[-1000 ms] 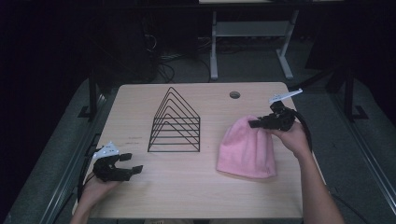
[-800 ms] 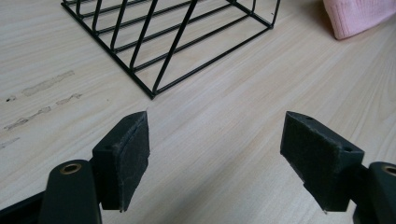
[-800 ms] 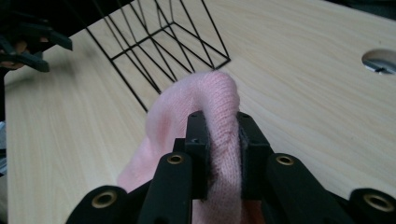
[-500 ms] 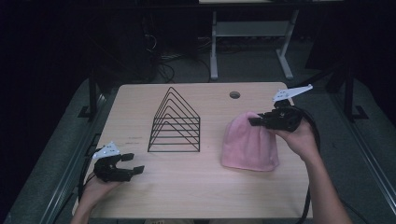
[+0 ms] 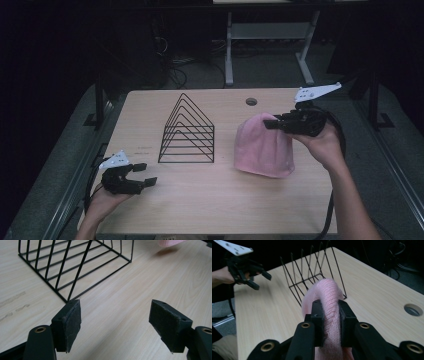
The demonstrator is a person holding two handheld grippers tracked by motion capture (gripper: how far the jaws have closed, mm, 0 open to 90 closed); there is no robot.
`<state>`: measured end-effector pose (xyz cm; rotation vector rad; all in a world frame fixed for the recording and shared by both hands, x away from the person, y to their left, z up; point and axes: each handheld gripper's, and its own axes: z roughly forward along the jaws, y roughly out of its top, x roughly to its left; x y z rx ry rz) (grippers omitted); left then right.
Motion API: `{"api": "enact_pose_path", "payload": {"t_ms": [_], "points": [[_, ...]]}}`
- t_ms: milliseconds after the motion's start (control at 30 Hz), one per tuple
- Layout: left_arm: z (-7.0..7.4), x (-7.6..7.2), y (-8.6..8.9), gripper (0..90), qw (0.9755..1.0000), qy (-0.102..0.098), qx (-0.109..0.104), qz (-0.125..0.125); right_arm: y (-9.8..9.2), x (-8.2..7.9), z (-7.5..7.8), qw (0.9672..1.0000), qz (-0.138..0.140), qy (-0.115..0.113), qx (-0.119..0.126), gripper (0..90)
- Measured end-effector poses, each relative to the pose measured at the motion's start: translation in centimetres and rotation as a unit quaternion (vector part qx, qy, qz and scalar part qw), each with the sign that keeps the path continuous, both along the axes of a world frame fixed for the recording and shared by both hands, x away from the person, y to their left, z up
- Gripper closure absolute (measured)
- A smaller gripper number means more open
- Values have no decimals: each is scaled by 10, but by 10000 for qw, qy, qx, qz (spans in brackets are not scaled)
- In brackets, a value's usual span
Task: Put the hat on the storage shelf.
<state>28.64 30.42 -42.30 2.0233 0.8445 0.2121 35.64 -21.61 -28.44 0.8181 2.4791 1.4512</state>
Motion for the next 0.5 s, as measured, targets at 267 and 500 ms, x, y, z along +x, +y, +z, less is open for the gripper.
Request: {"api": "enact_pose_path", "payload": {"t_ms": [267,500], "points": [[15,0,-10,255,9998,-125,-15,-171,10,-3,21,9997,144,-182,47,772],[18,-2,-18,255,9993,-127,-30,-343,25,-8,35,9990,326,-281,120,772]]}}
